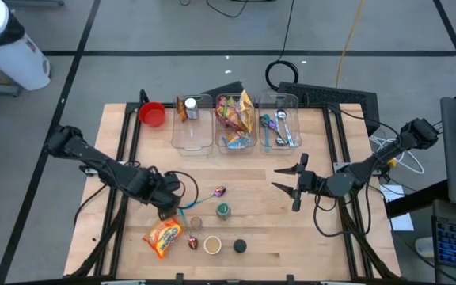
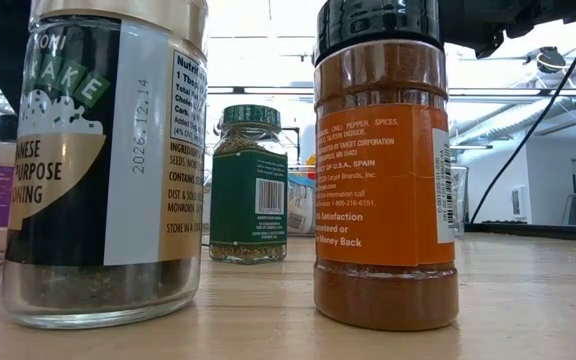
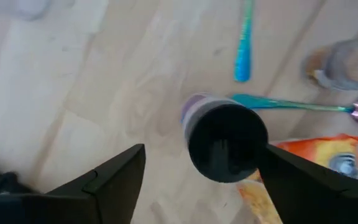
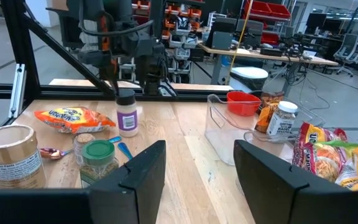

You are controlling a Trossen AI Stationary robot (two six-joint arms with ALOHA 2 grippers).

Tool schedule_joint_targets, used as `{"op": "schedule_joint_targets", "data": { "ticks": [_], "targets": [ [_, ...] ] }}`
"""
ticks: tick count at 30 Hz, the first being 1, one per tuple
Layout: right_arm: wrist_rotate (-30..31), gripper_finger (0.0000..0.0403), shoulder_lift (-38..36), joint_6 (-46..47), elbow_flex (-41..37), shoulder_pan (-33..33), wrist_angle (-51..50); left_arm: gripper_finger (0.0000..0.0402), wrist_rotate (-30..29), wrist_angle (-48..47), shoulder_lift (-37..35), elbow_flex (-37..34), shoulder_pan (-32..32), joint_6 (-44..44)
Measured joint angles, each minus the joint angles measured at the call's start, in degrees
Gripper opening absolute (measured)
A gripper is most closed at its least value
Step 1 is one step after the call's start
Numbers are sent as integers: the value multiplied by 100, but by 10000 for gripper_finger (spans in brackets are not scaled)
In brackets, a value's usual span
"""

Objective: Pick & Place Food Item
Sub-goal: Put the violet seasoning bottle into the left transparent bin

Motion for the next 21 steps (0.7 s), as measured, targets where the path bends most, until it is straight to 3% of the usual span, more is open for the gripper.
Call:
{"op": "schedule_joint_targets", "data": {
  "ticks": [5,13,21],
  "targets": [
    [-1,183,0,2,0,0,0,328,233,-14,22,-24,2,301],
    [-1,183,0,24,0,0,0,315,207,-21,21,-31,8,567],
    [-1,183,0,24,0,0,0,319,-120,-62,21,-25,8,601]
  ]
}}
